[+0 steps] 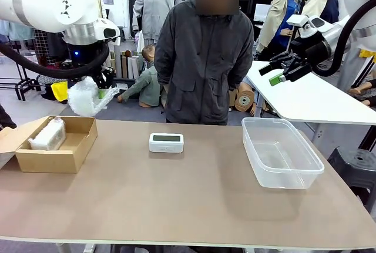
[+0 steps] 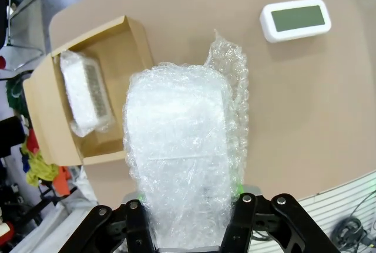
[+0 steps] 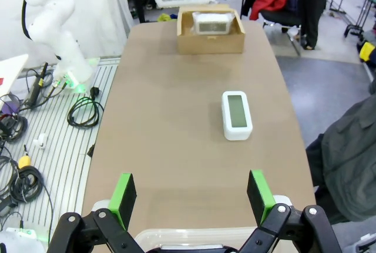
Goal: Separate and place wrapped and unwrapped clocks.
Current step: If the picked Digital clock is wrapped, place it in the Package Box ; if not, place it in the Organizing box.
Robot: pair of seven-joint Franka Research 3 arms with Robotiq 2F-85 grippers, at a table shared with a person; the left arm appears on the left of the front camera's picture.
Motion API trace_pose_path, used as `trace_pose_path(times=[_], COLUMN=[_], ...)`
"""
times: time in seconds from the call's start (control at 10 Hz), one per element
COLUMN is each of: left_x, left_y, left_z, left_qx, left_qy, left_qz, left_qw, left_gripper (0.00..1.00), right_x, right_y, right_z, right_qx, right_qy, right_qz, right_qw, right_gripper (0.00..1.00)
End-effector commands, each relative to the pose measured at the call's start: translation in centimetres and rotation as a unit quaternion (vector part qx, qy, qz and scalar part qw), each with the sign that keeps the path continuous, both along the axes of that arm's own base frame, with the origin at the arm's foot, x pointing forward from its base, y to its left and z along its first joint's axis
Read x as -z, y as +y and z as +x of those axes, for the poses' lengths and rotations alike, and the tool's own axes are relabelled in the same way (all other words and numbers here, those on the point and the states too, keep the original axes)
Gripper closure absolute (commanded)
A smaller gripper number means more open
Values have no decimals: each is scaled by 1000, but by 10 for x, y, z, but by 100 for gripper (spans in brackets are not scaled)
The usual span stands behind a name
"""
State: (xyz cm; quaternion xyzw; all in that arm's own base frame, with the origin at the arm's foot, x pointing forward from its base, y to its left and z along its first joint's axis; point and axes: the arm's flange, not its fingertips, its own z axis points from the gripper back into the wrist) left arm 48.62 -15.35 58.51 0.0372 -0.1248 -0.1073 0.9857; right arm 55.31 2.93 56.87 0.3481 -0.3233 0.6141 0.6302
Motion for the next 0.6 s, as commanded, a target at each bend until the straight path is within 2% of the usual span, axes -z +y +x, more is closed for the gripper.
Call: trace_pose_path(times=[0.0, 0.2, 0.3, 0.4, 0.5], left_x=[-7, -1, 16, 34, 45], left_y=[-1, -3, 13, 25, 39], left_z=[0, -1, 7, 7, 10], left_qx=[2, 3, -25, -20, -15], left_qy=[-2, 0, 6, -14, -13], left_qz=[5, 1, -13, -7, -22], left_qw=[1000, 1000, 1000, 1000, 1000], left_gripper=[100, 100, 100, 100, 100], right_x=[-2, -2, -2, -2, -2], right_y=[0, 0, 0, 0, 0], right_z=[0, 0, 0, 0, 0], right_qx=[0, 0, 0, 0, 0], right_qy=[-2, -2, -2, -2, -2], right_qz=[-1, -1, -1, -1, -1], right_qw=[1000, 1000, 1000, 1000, 1000], right_gripper=[0, 0, 0, 0, 0])
